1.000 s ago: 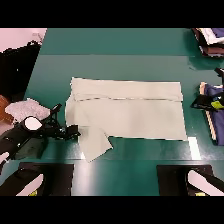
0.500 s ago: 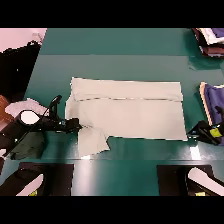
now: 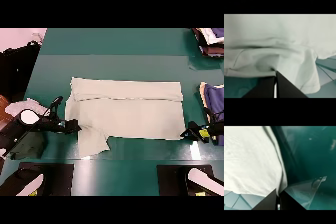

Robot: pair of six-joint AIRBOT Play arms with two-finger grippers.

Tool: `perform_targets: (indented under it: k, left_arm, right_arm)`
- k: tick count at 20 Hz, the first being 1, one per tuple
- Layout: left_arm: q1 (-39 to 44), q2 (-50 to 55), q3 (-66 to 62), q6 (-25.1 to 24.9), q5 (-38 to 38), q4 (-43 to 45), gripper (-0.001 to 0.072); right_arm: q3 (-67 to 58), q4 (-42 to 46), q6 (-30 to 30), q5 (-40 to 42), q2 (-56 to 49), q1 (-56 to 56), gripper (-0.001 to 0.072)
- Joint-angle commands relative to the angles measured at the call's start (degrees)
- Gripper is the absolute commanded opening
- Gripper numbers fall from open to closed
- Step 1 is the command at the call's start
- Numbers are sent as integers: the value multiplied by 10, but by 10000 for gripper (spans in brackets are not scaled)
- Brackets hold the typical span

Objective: Fold the shirts.

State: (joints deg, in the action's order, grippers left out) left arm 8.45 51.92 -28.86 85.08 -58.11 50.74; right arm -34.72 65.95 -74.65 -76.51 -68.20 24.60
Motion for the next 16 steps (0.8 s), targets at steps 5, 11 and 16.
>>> perform_targets:
  k: [5, 11, 16]
  left_arm:
    - [0, -142, 0, 62, -182, 75, 28]
    - [0, -292, -29, 152, -219, 79, 29]
    - [0, -151, -110, 79, -110, 110, 30]
  right_arm:
    - [2, 90, 3, -91, 134, -13, 14]
    - [-22, 146, -42, -132, 297, -25, 15]
    - [-156, 147, -49, -90, 211, -128, 14]
